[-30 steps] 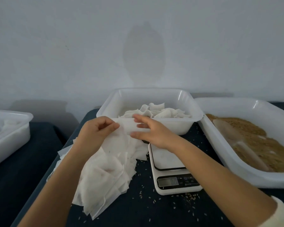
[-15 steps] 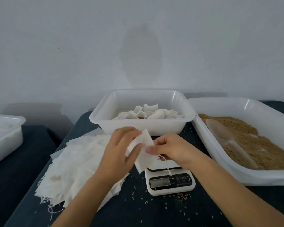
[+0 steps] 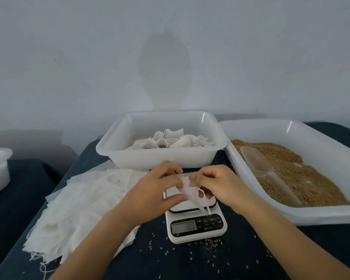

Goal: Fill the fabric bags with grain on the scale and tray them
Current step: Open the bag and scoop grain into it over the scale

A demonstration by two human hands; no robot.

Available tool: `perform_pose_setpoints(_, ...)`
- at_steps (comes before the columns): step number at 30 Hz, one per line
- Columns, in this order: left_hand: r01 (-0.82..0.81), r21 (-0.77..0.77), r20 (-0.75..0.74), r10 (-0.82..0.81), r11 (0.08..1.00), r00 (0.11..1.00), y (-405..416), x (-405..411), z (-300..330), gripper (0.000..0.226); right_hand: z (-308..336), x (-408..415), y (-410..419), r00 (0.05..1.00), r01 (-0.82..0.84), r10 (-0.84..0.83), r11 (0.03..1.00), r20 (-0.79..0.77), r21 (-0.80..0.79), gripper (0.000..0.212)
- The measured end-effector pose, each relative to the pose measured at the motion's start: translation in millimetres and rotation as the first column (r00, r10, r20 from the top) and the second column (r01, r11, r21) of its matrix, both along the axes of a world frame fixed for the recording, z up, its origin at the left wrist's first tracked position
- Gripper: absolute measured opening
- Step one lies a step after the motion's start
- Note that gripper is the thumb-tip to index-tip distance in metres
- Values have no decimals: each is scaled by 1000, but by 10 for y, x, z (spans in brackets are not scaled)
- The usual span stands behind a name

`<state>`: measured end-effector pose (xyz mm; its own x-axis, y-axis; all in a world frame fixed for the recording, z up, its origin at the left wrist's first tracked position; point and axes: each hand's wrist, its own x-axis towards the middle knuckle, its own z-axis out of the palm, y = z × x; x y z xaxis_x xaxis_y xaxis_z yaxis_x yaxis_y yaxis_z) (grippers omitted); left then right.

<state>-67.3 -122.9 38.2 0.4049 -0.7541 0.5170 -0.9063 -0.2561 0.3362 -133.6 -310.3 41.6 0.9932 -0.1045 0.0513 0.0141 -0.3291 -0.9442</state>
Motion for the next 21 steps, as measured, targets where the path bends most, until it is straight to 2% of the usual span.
perform_pose_setpoints(3, -35, 2, -53, 35, 999, 998, -53, 10, -48, 17, -24, 45, 14, 991, 87, -82, 995, 102, -44, 20)
perform_pose_setpoints(6, -74, -7, -36, 73, 997, 997, -97, 20, -76, 15, -29, 80, 30, 986, 92, -76, 990, 149, -103, 21)
perform_pose_setpoints(11, -74, -77, -16, 73, 994, 997, -120, 31, -24, 13, -12, 137, 42, 995, 73, -43, 927, 91, -367, 32)
perform_pose_setpoints(14, -58, 38, 133, 53, 998, 990, -134, 26, 9, 27, -3, 179, 57, 994, 76, -48, 948, 97, -310, 31)
perform_pose_setpoints(16, -51, 96, 235, 27, 994, 972, -115, 26, 32, 30, 37, 183, 39, 999, 25, -19, 973, 29, -231, 27)
perform_pose_setpoints(17, -46, 103, 257, 18, 994, 966, -102, 30, 43, 30, 47, 185, 23, 1000, -6, 4, 967, -10, -253, 27)
perform_pose_setpoints(20, -48, 90, 274, 22, 995, 961, -97, 36, 81, 28, 56, 189, -7, 995, -73, 35, 879, -88, -470, 27)
perform_pose_setpoints(21, -50, 91, 284, 22, 995, 959, -112, 35, 84, 26, 63, 182, -15, 993, -91, 45, 882, -109, -463, 24)
